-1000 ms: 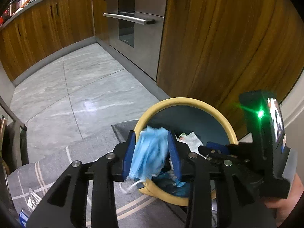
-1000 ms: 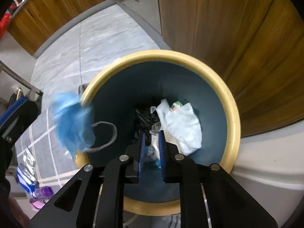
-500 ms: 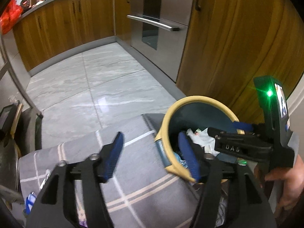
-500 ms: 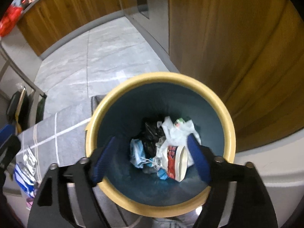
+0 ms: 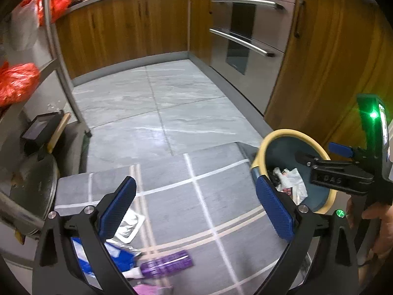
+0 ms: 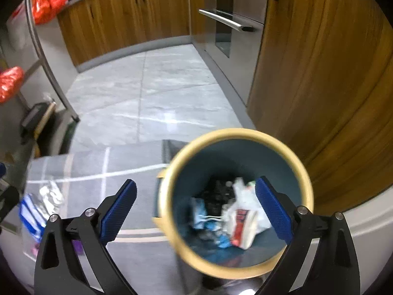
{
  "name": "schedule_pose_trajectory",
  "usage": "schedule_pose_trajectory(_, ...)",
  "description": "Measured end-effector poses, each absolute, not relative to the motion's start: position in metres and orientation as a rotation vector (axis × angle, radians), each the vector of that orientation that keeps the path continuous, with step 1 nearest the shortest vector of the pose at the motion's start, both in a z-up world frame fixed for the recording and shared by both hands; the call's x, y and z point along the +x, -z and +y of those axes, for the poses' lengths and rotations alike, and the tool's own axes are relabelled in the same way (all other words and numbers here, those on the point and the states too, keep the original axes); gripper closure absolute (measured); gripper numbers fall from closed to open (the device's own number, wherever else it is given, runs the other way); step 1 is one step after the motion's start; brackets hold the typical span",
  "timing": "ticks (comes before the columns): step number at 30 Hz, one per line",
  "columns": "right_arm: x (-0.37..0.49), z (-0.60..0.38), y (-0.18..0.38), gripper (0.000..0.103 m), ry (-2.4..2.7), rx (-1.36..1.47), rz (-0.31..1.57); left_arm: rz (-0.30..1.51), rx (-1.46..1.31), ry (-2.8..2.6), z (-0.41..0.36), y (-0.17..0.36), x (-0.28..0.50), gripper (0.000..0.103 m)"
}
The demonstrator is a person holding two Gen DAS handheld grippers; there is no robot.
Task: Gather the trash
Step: 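Move both open grippers back over the remaining trash on the mat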
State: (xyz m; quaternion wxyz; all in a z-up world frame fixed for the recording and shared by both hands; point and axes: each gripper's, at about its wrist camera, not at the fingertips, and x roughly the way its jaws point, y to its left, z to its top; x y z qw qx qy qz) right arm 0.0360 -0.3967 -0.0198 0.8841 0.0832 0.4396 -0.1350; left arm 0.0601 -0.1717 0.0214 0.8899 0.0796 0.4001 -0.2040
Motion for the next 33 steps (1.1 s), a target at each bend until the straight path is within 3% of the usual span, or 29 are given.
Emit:
schedule_pose_trajectory(19,0.054,-0.294,0.012,0.006,0.066,0.030,0.912,0.880,0.125,0.183,-0.022,-0.001,0.057,0.006)
schedule_pose_trajectory(33,0.077,-0.242,0.034,0.006,-0.062,0.048,1.023,0.970,0.069,0.110,0.032,0.036,0.066,0.006)
